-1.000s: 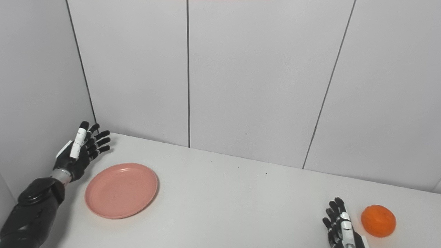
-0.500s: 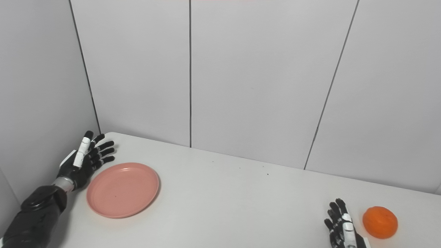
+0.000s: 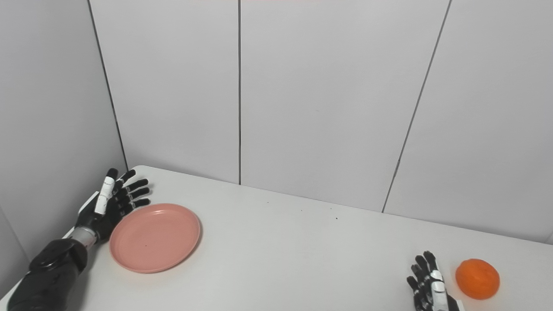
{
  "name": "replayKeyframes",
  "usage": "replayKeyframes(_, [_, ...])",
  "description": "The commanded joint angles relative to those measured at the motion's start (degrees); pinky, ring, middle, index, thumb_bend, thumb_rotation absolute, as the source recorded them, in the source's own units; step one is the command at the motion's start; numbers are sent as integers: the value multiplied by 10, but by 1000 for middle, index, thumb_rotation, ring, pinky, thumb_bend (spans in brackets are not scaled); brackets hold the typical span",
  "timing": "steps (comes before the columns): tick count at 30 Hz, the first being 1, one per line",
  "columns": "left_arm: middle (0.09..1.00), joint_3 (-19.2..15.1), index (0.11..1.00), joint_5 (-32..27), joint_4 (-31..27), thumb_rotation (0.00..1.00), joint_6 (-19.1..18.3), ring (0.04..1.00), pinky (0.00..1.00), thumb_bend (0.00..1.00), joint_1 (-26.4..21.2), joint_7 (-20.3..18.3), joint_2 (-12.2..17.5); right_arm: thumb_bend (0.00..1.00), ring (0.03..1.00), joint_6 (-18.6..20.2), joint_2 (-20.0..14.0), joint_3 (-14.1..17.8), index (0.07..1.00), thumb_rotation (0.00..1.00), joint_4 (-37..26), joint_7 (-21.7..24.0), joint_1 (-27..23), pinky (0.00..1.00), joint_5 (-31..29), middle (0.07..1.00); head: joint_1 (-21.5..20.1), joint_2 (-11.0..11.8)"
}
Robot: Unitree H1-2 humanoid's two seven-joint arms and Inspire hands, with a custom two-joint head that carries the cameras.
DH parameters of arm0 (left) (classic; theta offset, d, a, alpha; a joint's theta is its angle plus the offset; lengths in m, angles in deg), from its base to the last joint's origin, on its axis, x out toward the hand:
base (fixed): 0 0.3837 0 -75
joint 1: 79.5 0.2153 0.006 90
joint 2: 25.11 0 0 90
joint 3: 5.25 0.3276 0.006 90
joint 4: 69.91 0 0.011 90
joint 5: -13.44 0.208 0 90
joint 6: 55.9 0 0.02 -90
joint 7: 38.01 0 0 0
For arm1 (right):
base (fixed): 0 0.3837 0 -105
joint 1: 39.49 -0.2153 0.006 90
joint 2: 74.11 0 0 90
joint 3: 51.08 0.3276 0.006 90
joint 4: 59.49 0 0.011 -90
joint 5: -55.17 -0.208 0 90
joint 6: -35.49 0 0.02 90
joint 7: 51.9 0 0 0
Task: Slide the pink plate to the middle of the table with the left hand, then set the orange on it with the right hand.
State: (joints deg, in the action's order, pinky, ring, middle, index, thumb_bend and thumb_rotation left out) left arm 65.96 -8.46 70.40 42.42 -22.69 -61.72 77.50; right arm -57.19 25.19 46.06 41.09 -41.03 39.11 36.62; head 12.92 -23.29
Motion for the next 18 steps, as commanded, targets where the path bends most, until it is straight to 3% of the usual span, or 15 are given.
replayKeyframes(1, [864,-1,976,-12,-39,919,-19,900,839,1000,-2,-1,-4,621,1000,13,0,-1,991,919,19,11,27,1000,-8,980,0,0])
replayKeyframes(5, [887,0,999,-23,-81,961,-50,915,874,1000,12,-8,-18,611,1000,18,-1,-3,995,924,14,10,28,1000,-9,984,-3,-3])
replayKeyframes(11, [896,1,1000,-27,-85,970,-66,904,813,1000,16,-11,-29,596,1000,8,-4,-6,1000,945,14,10,29,1000,-6,991,-5,-6])
replayKeyframes(18, [896,7,1000,-31,-100,940,-67,896,803,1000,26,-21,-41,610,994,14,-3,-3,989,895,14,4,28,1000,-10,973,-6,-7])
